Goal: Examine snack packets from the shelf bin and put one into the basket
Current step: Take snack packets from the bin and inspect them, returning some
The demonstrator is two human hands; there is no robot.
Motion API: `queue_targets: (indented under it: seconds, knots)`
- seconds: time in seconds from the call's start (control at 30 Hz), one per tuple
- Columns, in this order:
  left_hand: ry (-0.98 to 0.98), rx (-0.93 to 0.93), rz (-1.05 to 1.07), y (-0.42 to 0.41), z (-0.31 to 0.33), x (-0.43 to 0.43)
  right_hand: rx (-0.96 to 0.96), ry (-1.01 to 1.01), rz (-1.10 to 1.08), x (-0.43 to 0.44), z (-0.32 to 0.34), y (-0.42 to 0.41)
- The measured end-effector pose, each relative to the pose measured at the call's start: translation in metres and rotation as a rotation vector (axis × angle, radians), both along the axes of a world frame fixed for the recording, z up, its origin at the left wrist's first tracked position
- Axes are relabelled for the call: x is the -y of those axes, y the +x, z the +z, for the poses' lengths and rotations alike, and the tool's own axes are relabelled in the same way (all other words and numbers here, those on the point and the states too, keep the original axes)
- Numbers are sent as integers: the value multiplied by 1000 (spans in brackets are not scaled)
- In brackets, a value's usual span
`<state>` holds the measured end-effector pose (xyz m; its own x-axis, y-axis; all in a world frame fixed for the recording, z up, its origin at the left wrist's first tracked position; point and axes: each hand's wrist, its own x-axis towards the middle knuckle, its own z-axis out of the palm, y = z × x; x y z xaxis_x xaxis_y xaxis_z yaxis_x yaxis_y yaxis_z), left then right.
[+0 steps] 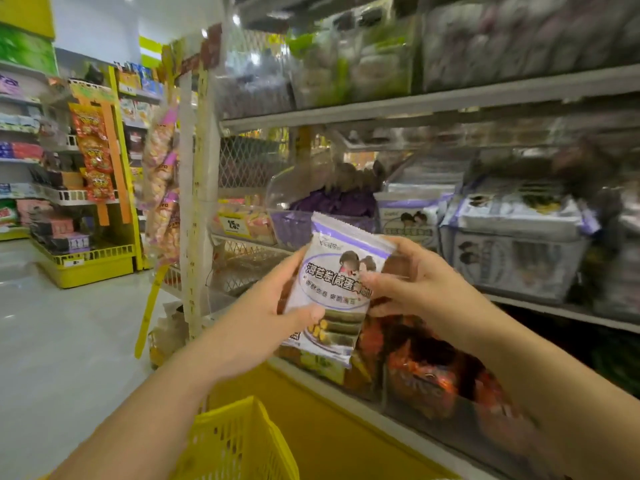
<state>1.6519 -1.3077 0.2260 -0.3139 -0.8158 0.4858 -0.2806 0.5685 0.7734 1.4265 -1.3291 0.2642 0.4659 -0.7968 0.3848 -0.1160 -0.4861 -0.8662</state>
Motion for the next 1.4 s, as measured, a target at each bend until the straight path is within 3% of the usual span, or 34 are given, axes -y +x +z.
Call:
queue_targets:
  seconds: [0.23,0.37,0.43,0.57,0.7,0.87,1.13,1.27,1.4]
  knots:
    - [-272,-25,91,-69,75,-3,20,-213,-123,-34,82,-62]
    - [-415,-57,98,-116,107,9,36,-212,-49,-40,110,-94]
    - [-463,-29,109,-135,120,20,17,-327,-159,-35,122,-110]
    - [-497,215,229,-156,127,50,-109,-588,-467,-11,135,-147]
    - [-529,617,282,-163,119,79,-449,-744,-763,37,139,-179]
    - [-632,782,206,-162,119,107,-654,-704,-875,99,153,-187]
    - [-783,843,76,-152,125,131,-1074,-577,-1002,167,182,-180]
    - [-891,800,74,-149,122,135,-1013,-520,-1051,192,190,-181]
    - [-965,728,60,-147,117,138,-1142,-477,-1031,209,191,-185]
